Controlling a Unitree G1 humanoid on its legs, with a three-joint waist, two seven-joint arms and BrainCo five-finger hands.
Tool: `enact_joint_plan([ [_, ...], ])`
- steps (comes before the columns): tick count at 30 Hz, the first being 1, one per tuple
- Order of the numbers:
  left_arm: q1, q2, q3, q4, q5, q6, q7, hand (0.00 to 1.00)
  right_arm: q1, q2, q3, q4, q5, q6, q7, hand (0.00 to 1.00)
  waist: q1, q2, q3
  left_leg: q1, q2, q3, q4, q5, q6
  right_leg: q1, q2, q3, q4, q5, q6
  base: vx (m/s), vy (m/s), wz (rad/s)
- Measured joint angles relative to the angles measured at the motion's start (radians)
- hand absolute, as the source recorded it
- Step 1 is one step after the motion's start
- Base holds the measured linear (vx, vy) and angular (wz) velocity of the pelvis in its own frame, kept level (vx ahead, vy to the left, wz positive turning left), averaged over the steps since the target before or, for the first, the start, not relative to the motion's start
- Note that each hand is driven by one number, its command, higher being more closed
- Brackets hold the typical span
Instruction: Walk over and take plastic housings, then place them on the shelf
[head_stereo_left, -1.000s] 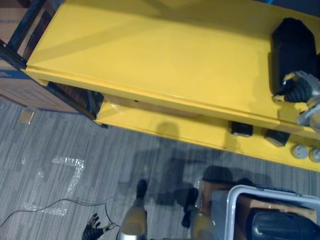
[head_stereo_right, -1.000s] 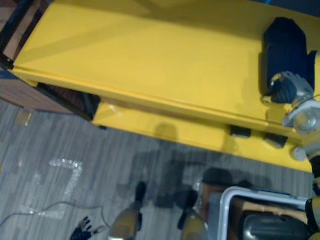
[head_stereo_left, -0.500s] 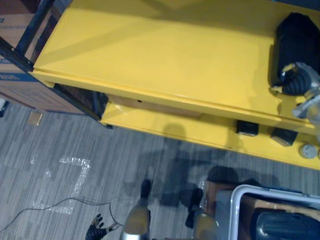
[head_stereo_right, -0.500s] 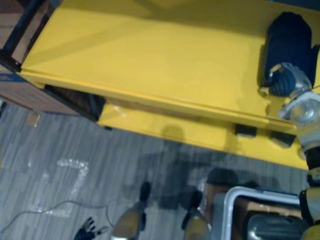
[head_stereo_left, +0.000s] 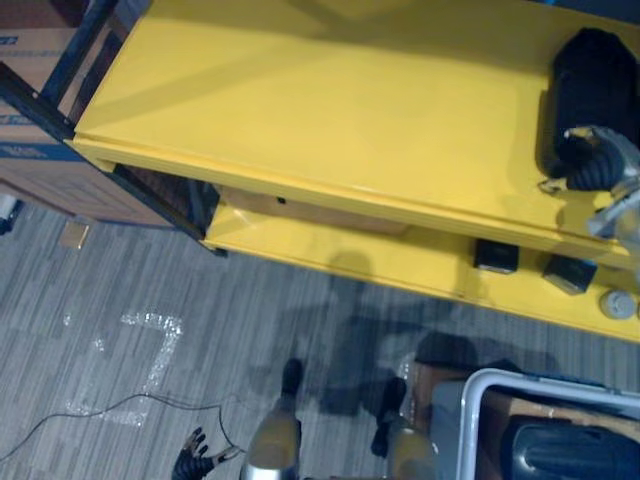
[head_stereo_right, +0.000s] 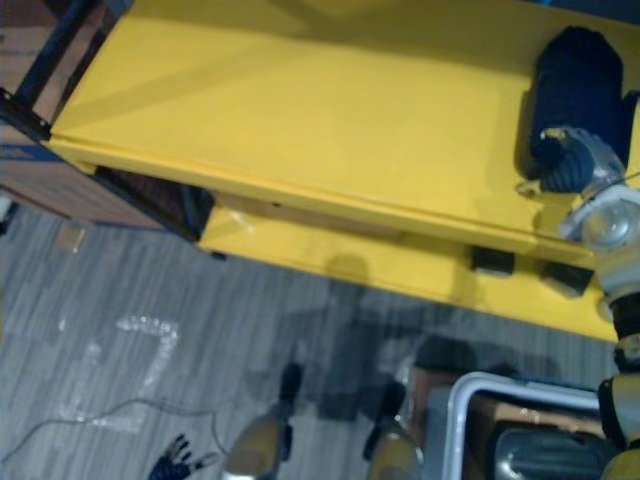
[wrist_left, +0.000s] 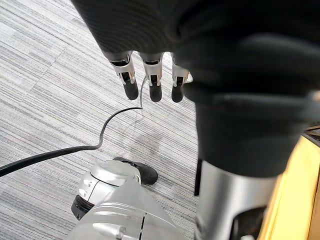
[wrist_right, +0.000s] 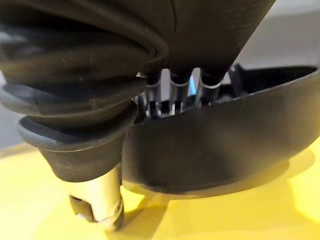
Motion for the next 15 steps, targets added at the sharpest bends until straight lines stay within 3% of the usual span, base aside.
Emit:
enact_joint_plan([
  [3,0.0,0.0,-0.001,0.001,0.0,0.0,0.0,0.0,-0.006,0.0,0.001,0.016,-0.039,0.007,-0.061,0.0,0.0,-0.001,-0.002,0.003,0.002,0.002,-0.004,0.003,-0.001,0.003,0.002,0.002,-0.001,0.001,0.002,0.0,0.0,0.0],
  [8,0.0,0.001,-0.026,0.005,0.0,-0.003,0.0,0.0,0.0,0.0,-0.013,0.005,-0.101,0.019,-0.236,0.0,-0.002,-0.003,-0.04,0.011,0.012,0.014,-0.004,0.003,-0.002,0.013,0.013,0.007,-0.018,0.008,0.004,0.0,-0.018,-0.06],
  [11,0.0,-0.005,-0.037,0.03,0.001,-0.015,0.0,0.0,0.121,0.022,-0.171,-0.158,-0.097,0.027,-0.34,0.0,-0.006,-0.008,-0.074,0.023,0.023,0.02,-0.005,0.001,-0.005,0.026,0.025,0.009,-0.028,0.008,0.004,0.0,-0.037,-0.05],
  [13,0.003,-0.009,-0.036,0.064,0.001,-0.021,0.009,0.0,0.287,0.128,-0.352,-0.345,-0.004,0.017,-0.403,0.0,-0.021,-0.024,-0.112,0.024,0.032,0.026,-0.005,-0.002,-0.009,0.026,0.034,0.013,-0.035,0.006,0.002,0.01,-0.035,-0.08],
  [15,0.004,-0.016,-0.026,0.08,0.0,-0.021,0.02,0.0,0.412,0.255,-0.443,-0.485,0.123,-0.006,-0.407,0.0,-0.037,-0.039,-0.131,0.033,0.036,0.04,-0.005,-0.004,-0.012,0.026,0.038,0.028,-0.036,0.005,0.001,0.0,-0.02,-0.22],
])
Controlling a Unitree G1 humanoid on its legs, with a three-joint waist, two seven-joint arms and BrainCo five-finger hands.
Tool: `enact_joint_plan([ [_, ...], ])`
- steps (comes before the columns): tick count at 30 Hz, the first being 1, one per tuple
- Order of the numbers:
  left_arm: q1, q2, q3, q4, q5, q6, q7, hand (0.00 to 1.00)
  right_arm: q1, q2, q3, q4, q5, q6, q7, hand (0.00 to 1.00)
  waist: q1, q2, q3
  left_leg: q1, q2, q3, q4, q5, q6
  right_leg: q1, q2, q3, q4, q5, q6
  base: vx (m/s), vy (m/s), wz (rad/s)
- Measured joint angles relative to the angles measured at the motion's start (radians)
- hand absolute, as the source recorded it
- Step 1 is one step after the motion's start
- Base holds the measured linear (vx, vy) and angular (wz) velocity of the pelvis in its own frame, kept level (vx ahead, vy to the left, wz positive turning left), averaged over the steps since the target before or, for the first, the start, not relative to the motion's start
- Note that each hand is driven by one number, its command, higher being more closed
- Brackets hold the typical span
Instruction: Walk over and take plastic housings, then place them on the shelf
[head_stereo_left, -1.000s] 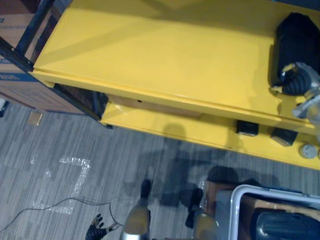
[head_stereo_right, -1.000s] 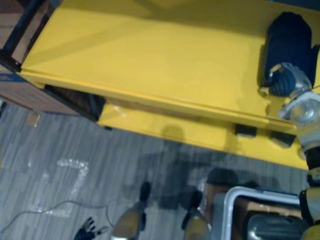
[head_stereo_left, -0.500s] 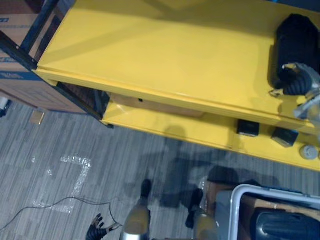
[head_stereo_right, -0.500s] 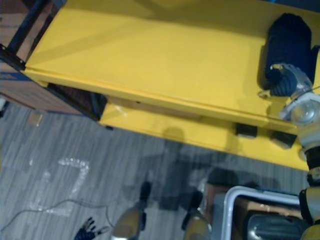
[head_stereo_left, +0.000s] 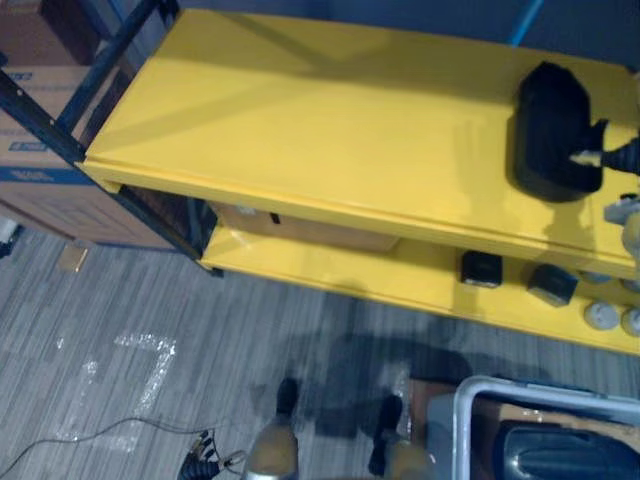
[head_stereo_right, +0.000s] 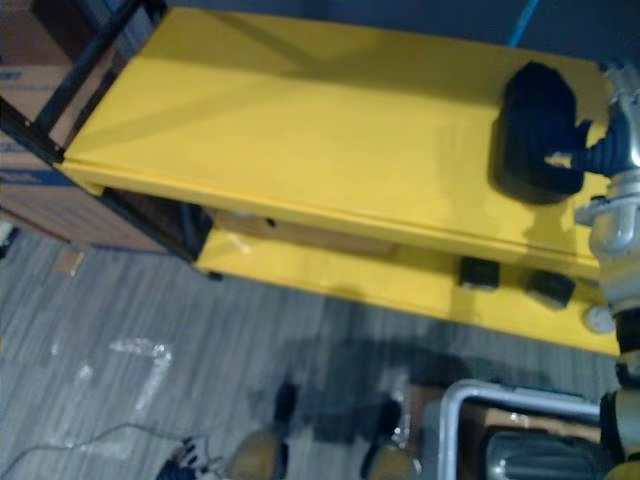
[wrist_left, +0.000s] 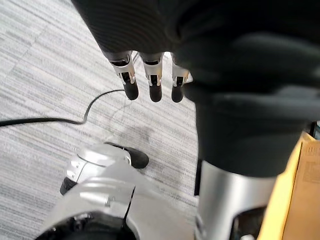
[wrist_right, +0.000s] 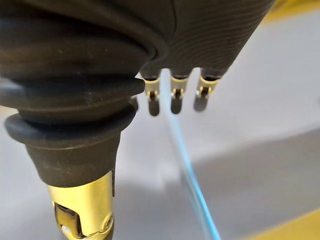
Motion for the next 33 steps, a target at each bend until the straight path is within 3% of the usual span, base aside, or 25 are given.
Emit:
enact_joint_plan([
  [1,0.003,-0.003,0.005,0.001,0.001,0.0,0.009,0.0,0.077,0.091,-0.031,-0.077,0.069,-0.009,0.006,0.0,-0.008,-0.009,-0.007,0.009,0.001,0.013,0.0,-0.002,-0.001,0.0,0.001,0.013,0.0,0.0,0.0,-0.02,-0.008,-0.27],
  [4,0.002,-0.03,0.034,0.002,0.009,-0.004,0.014,0.0,0.252,0.299,-0.036,-0.184,0.134,-0.026,0.066,0.0,-0.037,-0.018,-0.016,0.024,-0.001,0.036,0.001,-0.004,-0.002,0.001,0.0,0.034,-0.004,0.003,0.003,-0.04,0.008,-0.24],
  [7,0.002,-0.062,0.04,0.014,0.01,-0.03,0.018,0.0,0.372,0.428,-0.019,-0.21,0.171,-0.039,0.141,0.0,-0.048,-0.013,-0.019,0.025,-0.003,0.048,0.0,-0.016,-0.001,0.007,-0.001,0.041,-0.014,0.003,0.006,-0.06,0.006,-0.14],
  [11,0.002,-0.071,0.049,0.038,0.01,-0.061,0.025,0.0,0.483,0.497,0.037,-0.233,0.2,-0.04,0.252,0.0,-0.05,-0.006,-0.023,0.025,-0.001,0.057,0.0,-0.017,-0.001,0.006,0.003,0.057,-0.02,0.003,0.007,-0.02,-0.008,-0.05],
  [13,0.002,-0.071,0.049,0.039,0.01,-0.06,0.026,0.0,0.523,0.505,0.052,-0.242,0.14,-0.025,0.305,0.0,-0.05,-0.003,-0.025,0.026,-0.002,0.059,0.0,-0.019,0.001,0.006,0.002,0.059,-0.021,0.002,0.008,0.0,0.0,0.0],
  [16,0.002,-0.071,0.049,0.04,0.01,-0.06,0.027,0.0,0.542,0.505,0.051,-0.242,0.081,-0.019,0.306,0.0,-0.05,-0.004,-0.025,0.027,-0.003,0.059,0.001,-0.024,0.002,0.007,0.0,0.059,-0.021,0.0,0.012,0.05,-0.005,0.01],
  [17,0.002,-0.071,0.049,0.04,0.01,-0.06,0.027,0.0,0.542,0.504,0.051,-0.242,0.087,-0.018,0.307,1.0,-0.05,-0.004,-0.025,0.028,-0.003,0.059,0.001,-0.025,0.001,0.008,0.0,0.059,-0.02,-0.001,0.015,0.07,0.004,0.0],
  [23,0.001,-0.071,0.047,0.041,0.01,-0.059,0.027,0.0,0.5,0.502,0.052,-0.245,0.144,-0.028,0.3,1.0,-0.049,-0.004,-0.025,0.042,-0.009,0.061,0.005,-0.034,0.0,0.021,-0.008,0.057,-0.014,0.003,0.018,0.08,0.015,0.01],
  [30,-0.001,-0.07,0.043,0.047,0.01,-0.063,0.031,0.0,0.429,0.505,0.089,-0.314,0.282,-0.11,0.24,1.0,-0.041,-0.003,-0.025,0.043,-0.013,0.059,0.005,-0.038,0.003,0.024,-0.011,0.057,-0.012,-0.006,0.021,0.0,0.003,0.0],
  [33,-0.004,-0.07,0.038,0.056,0.01,-0.063,0.037,0.0,0.419,0.517,0.091,-0.318,0.301,-0.117,0.219,1.0,-0.032,0.0,-0.025,0.044,-0.013,0.056,0.005,-0.038,0.003,0.024,-0.012,0.055,-0.006,-0.013,0.022,0.0,0.0,0.0],
])
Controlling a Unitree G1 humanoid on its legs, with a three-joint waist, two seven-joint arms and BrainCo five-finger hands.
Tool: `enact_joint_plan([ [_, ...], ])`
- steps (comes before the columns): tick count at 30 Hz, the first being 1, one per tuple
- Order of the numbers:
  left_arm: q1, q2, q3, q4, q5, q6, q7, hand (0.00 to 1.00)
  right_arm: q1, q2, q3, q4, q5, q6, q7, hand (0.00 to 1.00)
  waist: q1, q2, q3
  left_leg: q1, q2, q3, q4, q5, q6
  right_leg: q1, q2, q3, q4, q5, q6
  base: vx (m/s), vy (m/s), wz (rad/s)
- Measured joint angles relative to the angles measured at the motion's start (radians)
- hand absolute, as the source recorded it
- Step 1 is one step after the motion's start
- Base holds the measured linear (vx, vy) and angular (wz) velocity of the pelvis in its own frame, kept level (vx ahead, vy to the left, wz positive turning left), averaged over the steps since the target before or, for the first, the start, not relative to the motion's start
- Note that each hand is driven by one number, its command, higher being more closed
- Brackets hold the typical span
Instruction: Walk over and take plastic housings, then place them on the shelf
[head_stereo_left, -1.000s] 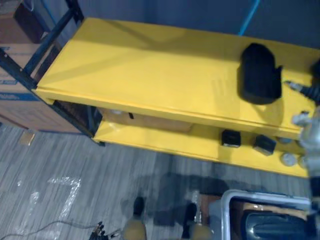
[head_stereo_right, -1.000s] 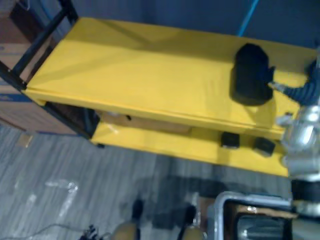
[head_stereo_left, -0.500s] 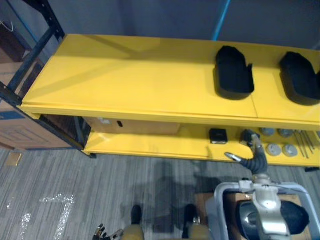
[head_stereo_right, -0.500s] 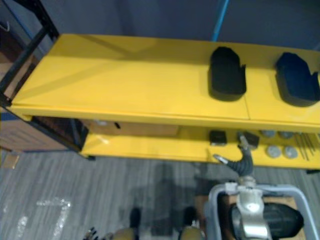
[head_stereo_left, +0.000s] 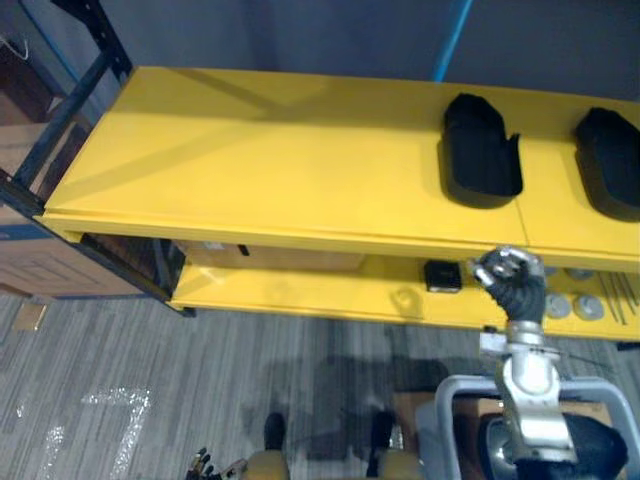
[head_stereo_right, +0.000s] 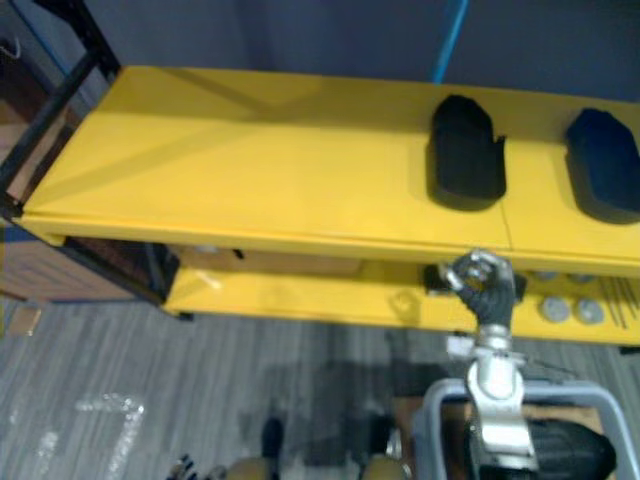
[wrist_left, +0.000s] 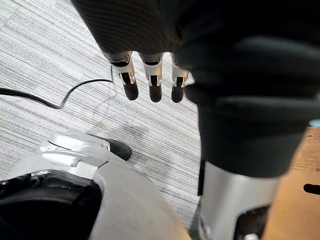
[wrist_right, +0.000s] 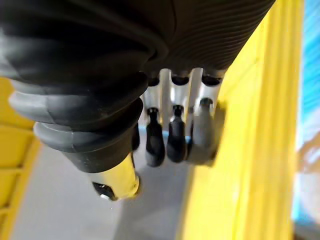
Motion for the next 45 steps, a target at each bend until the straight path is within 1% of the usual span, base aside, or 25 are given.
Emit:
enact_joint_plan([
  [6,-0.01,-0.002,-0.002,0.021,0.0,-0.002,0.002,0.0,-0.047,0.013,0.0,0.028,0.001,-0.002,-0.059,1.0,0.009,0.014,0.001,-0.001,-0.003,-0.011,0.0,0.0,0.001,0.003,-0.004,-0.01,0.004,-0.003,0.002,0.02,0.001,0.04],
  [9,-0.014,-0.004,-0.004,0.023,0.0,-0.002,0.002,0.0,-0.105,0.013,-0.003,0.102,0.024,-0.005,-0.092,1.0,0.011,0.02,0.003,-0.002,-0.006,-0.021,0.0,0.0,0.001,0.007,-0.007,-0.02,0.005,-0.005,0.002,0.02,0.005,0.09],
  [13,-0.019,-0.01,-0.01,0.023,0.0,0.0,0.001,0.0,-0.191,0.013,-0.012,0.187,0.03,-0.005,-0.11,1.0,0.016,0.037,0.013,-0.002,-0.008,-0.023,0.0,0.0,0.002,0.007,-0.009,-0.021,0.009,-0.005,0.001,0.0,0.002,0.01],
  [15,-0.021,-0.011,-0.013,0.022,0.0,0.003,0.001,0.0,-0.241,0.007,-0.033,0.236,0.056,-0.001,-0.11,1.0,0.021,0.045,0.018,-0.002,-0.008,-0.025,0.0,0.001,0.002,0.007,-0.009,-0.023,0.012,-0.006,0.002,0.0,-0.001,0.02],
  [19,-0.026,-0.011,-0.014,0.022,0.0,0.006,-0.001,0.0,-0.323,-0.059,-0.054,0.338,0.064,0.023,-0.111,1.0,0.025,0.058,0.028,-0.002,-0.011,-0.039,0.0,0.001,0.002,0.006,-0.015,-0.032,0.032,-0.023,0.005,0.0,0.003,0.09],
  [21,-0.029,-0.011,-0.014,0.022,-0.001,0.007,-0.001,0.0,-0.359,-0.078,-0.055,0.378,0.064,0.033,-0.11,1.0,0.025,0.06,0.036,-0.003,-0.01,-0.048,0.0,0.001,0.002,0.007,-0.015,-0.042,0.038,-0.027,0.004,0.02,-0.008,0.12],
  [23,-0.033,-0.011,-0.014,0.019,-0.001,0.011,-0.004,0.0,-0.403,-0.099,-0.055,0.42,0.063,0.036,-0.11,1.0,0.027,0.061,0.051,-0.003,-0.009,-0.052,0.001,0.001,0.002,0.005,-0.015,-0.048,0.041,-0.029,0.003,0.02,-0.008,0.08],
  [25,-0.035,-0.011,-0.014,0.018,-0.001,0.017,-0.012,0.0,-0.455,-0.126,-0.055,0.487,0.065,0.037,-0.11,1.0,0.037,0.061,0.063,-0.003,-0.009,-0.052,0.001,0.001,0.002,0.005,-0.016,-0.048,0.042,-0.029,0.002,0.02,0.001,0.01],
  [29,-0.039,-0.011,-0.019,0.018,-0.001,0.023,-0.021,0.0,-0.535,-0.173,-0.055,0.573,0.068,0.038,-0.107,1.0,0.042,0.063,0.092,-0.003,-0.011,-0.056,0.001,0.001,0.002,0.005,-0.018,-0.05,0.045,-0.029,0.002,0.02,0.005,0.02],
  [32,-0.044,-0.01,-0.035,0.016,-0.001,0.023,-0.022,0.0,-0.603,-0.217,-0.053,0.634,0.097,0.049,-0.077,1.0,0.044,0.07,0.121,-0.011,-0.017,-0.057,0.029,-0.011,0.009,0.005,-0.025,-0.05,0.055,-0.03,0.001,0.0,0.0,0.0],
  [34,-0.044,-0.01,-0.042,0.014,-0.002,0.024,-0.022,0.0,-0.621,-0.241,-0.052,0.664,0.101,0.055,-0.062,1.0,0.045,0.073,0.124,-0.022,-0.024,-0.061,0.051,-0.02,0.012,0.005,-0.031,-0.051,0.055,-0.03,0.001,-0.02,0.018,0.04],
  [38,-0.044,-0.01,-0.042,0.013,-0.003,0.026,-0.022,0.0,-0.658,-0.265,-0.052,0.724,0.116,0.056,-0.064,1.0,0.051,0.073,0.131,-0.023,-0.026,-0.061,0.058,-0.023,0.012,0.005,-0.034,-0.05,0.06,-0.03,0.0,-0.02,0.002,0.0],
  [40,-0.044,-0.01,-0.045,0.013,-0.003,0.026,-0.023,0.0,-0.677,-0.276,-0.052,0.745,0.117,0.056,-0.067,1.0,0.052,0.077,0.139,-0.023,-0.026,-0.061,0.059,-0.022,0.012,0.004,-0.034,-0.049,0.06,-0.03,0.0,-0.04,-0.004,-0.02],
  [45,-0.044,-0.011,-0.051,0.014,-0.007,0.027,-0.023,0.0,-0.698,-0.296,-0.052,0.765,0.132,0.057,-0.074,1.0,0.052,0.081,0.15,-0.023,-0.026,-0.059,0.058,-0.022,0.012,0.002,-0.033,-0.048,0.06,-0.031,0.0,-0.01,-0.001,0.0],
])
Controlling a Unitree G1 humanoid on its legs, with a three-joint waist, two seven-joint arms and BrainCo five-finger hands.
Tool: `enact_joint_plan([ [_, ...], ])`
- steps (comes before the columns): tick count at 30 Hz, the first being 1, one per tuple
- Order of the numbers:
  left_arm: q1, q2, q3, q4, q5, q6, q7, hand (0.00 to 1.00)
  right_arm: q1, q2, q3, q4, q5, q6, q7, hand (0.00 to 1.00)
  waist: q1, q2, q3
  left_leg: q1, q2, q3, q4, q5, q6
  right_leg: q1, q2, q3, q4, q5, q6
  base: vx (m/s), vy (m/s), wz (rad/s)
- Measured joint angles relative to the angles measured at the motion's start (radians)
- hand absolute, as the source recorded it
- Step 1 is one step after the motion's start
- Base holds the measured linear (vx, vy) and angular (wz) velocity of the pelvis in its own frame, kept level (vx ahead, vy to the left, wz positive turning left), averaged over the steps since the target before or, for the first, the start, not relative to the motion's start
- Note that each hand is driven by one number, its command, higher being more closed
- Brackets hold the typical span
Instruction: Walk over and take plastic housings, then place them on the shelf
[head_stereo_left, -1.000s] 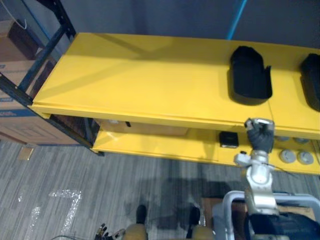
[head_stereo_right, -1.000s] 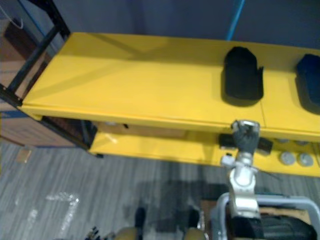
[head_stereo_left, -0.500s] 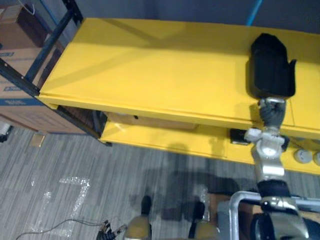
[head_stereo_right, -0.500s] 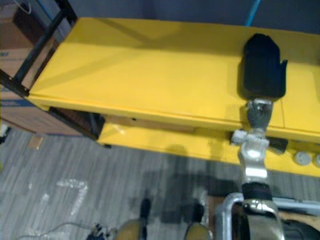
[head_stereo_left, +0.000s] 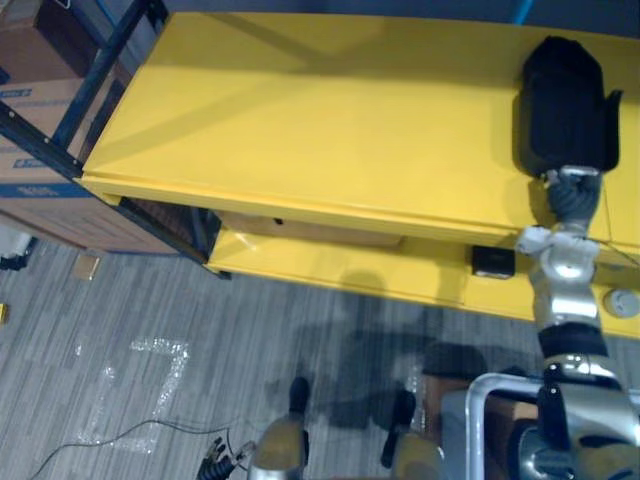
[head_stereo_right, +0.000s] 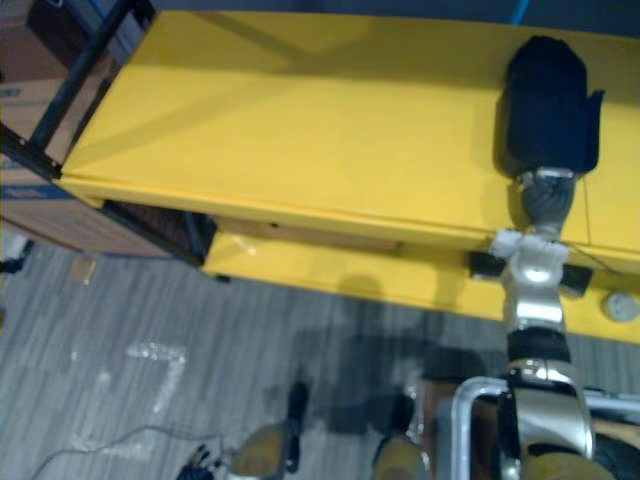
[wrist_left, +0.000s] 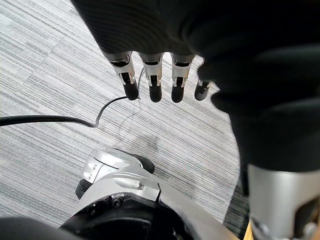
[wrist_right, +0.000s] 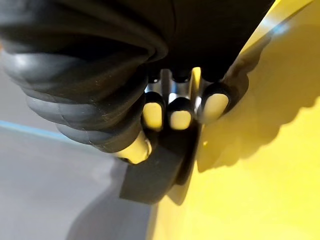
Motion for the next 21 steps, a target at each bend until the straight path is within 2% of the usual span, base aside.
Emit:
enact_joint_plan([
  [10,0.0,0.0,0.0,-0.002,-0.003,-0.003,0.0,0.0,-0.057,-0.012,-0.001,0.022,0.003,0.0,-0.005,1.0,0.001,-0.002,0.013,-0.008,-0.002,-0.002,-0.003,0.001,-0.001,-0.01,-0.001,-0.002,0.0,0.001,0.0,0.01,0.0,0.0],
  [17,0.0,0.0,0.0,-0.002,-0.004,-0.004,-0.004,0.0,-0.05,-0.012,0.0,0.017,-0.001,-0.004,0.018,1.0,0.008,-0.003,0.013,-0.008,-0.003,-0.001,-0.002,0.001,-0.001,-0.01,-0.002,-0.001,0.0,0.001,0.0,0.0,0.0,0.0],
  [19,0.0,-0.001,0.0,-0.002,-0.003,-0.005,-0.004,0.0,0.002,-0.009,0.0,-0.054,-0.022,-0.005,0.027,1.0,0.011,-0.004,0.013,-0.007,-0.002,-0.001,-0.003,0.001,-0.001,-0.008,-0.002,-0.001,0.0,0.001,0.0,0.0,0.0,0.0],
  [21,0.0,-0.009,0.004,-0.001,-0.002,-0.006,-0.004,0.0,0.102,0.019,0.0,-0.198,-0.056,-0.006,0.033,1.0,0.009,-0.009,0.016,0.005,0.0,0.001,-0.007,0.001,-0.001,0.001,0.0,0.0,-0.001,0.001,0.0,0.0,0.0,0.0],
])
